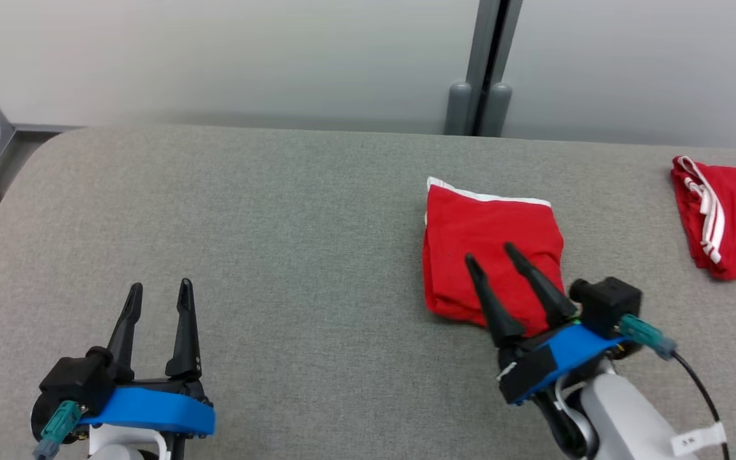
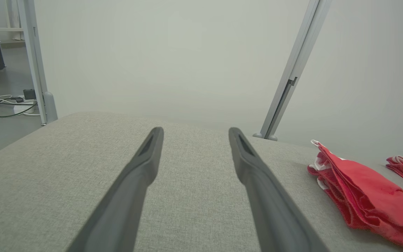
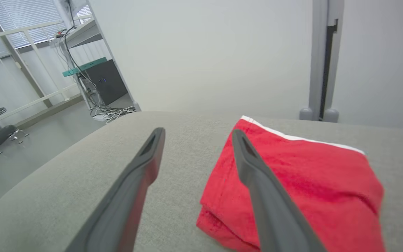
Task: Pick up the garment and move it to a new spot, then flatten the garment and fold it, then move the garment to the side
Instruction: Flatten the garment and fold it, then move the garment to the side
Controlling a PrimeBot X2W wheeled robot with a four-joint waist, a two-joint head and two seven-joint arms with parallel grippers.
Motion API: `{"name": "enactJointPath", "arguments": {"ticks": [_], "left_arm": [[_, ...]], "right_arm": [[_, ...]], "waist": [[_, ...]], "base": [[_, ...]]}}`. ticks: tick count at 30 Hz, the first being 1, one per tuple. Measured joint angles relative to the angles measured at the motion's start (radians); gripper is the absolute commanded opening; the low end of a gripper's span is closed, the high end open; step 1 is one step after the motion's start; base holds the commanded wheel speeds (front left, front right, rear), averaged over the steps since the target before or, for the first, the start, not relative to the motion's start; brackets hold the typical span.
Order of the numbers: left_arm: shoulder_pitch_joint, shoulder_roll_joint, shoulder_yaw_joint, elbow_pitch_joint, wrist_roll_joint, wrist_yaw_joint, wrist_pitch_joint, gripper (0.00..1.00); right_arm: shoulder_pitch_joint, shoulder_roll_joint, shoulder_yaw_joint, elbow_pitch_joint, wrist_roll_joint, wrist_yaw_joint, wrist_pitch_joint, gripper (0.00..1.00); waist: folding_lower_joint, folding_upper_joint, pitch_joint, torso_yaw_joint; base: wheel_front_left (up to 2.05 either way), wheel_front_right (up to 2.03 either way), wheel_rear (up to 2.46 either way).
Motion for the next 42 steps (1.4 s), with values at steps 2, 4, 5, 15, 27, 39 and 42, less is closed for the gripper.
{"name": "enactJointPath", "arguments": {"ticks": [2,4,5,15,27,39,42], "left_arm": [[0.005,0.004,0.012,-0.001,0.003,0.002,0.0,1.0],[0.013,0.008,0.027,-0.002,0.004,0.005,0.0,1.0],[0.016,0.01,0.029,-0.001,0.006,0.007,0.0,1.0],[0.035,0.025,0.028,0.025,0.01,0.026,0.01,1.0],[0.055,0.033,0.02,0.042,0.008,0.039,0.022,1.0],[0.075,0.045,0.014,0.046,-0.009,0.043,0.044,1.0],[0.076,0.044,0.008,0.044,-0.01,0.044,0.048,1.0]], "right_arm": [[0.055,-0.002,-0.092,-0.054,-0.049,0.0,0.005,1.0],[0.109,0.002,-0.182,-0.112,-0.1,0.0,0.039,1.0],[0.135,0.006,-0.227,-0.142,-0.123,0.0,0.055,1.0],[0.255,0.037,-0.44,-0.327,-0.281,0.0,0.208,1.0],[0.29,0.042,-0.477,-0.293,-0.295,0.0,0.248,1.0],[0.292,0.042,-0.465,-0.252,-0.287,0.0,0.231,1.0],[0.292,0.042,-0.462,-0.244,-0.286,0.0,0.231,1.0]], "waist": [[-0.0001,0.0,-0.009,-0.02],[0.0,0.0,-0.017,-0.04],[0.0,0.0,-0.021,-0.05],[0.0,-0.0001,-0.054,-0.103],[0.0,-0.0001,-0.091,-0.101],[0.0001,-0.0001,-0.105,-0.102],[0.0,-0.0001,-0.11,-0.105]], "base": [[0.0,0.0,0.0],[0.0,0.0,0.0],[0.0,0.0,0.0],[0.0,0.0,0.0],[0.0,0.0,0.0],[0.0,0.0,0.0],[0.0,0.0,0.0]]}}
